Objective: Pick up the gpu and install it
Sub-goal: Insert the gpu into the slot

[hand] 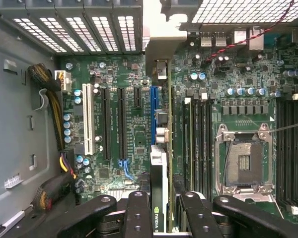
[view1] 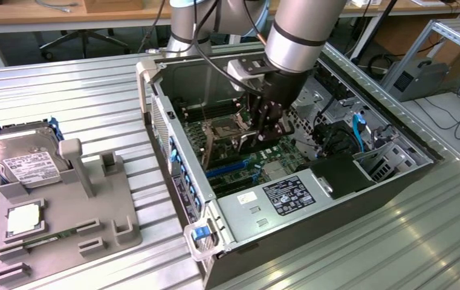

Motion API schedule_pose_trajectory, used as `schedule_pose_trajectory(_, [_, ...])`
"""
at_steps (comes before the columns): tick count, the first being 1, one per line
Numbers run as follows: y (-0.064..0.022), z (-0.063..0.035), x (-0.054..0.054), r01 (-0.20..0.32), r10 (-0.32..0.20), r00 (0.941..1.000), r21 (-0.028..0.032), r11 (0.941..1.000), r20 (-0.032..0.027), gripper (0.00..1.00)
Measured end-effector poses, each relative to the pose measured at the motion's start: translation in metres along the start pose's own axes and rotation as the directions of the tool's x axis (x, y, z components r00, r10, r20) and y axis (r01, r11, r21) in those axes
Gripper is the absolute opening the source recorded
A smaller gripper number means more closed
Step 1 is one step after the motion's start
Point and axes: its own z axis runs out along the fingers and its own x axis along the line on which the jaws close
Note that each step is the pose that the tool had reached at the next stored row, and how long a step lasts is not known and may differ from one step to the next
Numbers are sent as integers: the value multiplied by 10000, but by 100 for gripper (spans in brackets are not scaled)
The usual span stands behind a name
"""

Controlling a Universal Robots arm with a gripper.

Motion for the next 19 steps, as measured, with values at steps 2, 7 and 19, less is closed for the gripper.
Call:
schedule_pose_trajectory(2, [7,0,6,4,-4,10000,0,10000,7,27])
schedule_pose_trajectory(7, [38,10,16,20,-20,10000,26,10000,20,27])
schedule_pose_trajectory(19, [150,28,21,22,-22,10000,62,10000,22,27])
